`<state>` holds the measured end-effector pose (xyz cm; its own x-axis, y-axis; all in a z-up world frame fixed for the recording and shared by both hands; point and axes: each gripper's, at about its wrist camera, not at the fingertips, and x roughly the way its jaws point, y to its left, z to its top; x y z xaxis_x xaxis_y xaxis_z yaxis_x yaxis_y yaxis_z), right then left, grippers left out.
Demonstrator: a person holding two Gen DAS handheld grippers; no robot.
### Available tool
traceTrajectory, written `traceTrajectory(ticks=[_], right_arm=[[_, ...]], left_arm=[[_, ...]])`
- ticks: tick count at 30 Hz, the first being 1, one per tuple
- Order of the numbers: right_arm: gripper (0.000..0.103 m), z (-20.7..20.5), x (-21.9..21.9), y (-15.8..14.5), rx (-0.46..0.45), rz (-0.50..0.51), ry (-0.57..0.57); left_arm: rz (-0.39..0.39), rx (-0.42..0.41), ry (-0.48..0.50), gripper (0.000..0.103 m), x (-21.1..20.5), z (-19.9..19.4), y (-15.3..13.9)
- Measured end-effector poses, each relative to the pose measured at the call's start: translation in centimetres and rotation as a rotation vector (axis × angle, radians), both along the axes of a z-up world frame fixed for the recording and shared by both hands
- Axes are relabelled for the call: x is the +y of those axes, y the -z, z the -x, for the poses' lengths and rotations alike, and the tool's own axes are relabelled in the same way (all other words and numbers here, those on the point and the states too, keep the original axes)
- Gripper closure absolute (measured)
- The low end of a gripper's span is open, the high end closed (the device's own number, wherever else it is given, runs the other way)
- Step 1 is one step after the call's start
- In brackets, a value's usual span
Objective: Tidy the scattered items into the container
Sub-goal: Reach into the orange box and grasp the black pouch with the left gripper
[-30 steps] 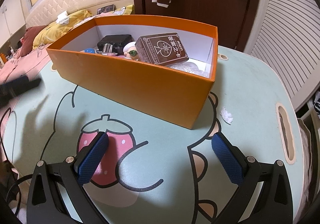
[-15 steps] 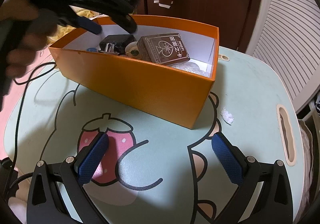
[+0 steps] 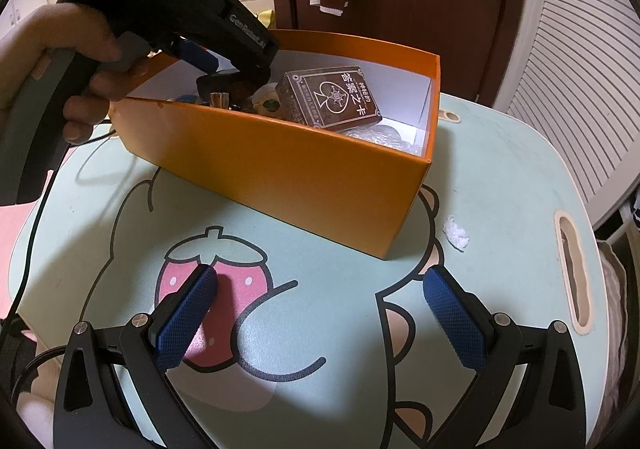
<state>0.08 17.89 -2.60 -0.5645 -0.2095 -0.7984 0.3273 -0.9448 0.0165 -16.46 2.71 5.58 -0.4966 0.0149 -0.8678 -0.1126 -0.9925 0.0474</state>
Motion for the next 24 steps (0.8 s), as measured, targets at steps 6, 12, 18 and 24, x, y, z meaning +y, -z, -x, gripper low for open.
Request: traceTrajectory(ticks=[6,12,18,24], right_arm=[[0.000,0.2,-2.1,-0.9,-0.001,-0.003,0.009],[0.000,0.0,-2.5,-0.9,-0.001,-0.003,0.009],[0.000,0.3,-2.9,-1.0,-0.002,-0.003,0.012],[0.000,0.1,-3.9,-1.4,-0.001,-0.002,0.013]], left_arm=[[0.016,-0.080,-0.018,0.034,0.3,0.1,0.4],[0.037,-0.095,-0.031,0.030,0.9,0.0,2.3],[0.172,-0.113,0.056,0.039,2.3,0.2,3.4],[0.085,-0.033,0.058,0.040,1.2,-1.0,1.4]])
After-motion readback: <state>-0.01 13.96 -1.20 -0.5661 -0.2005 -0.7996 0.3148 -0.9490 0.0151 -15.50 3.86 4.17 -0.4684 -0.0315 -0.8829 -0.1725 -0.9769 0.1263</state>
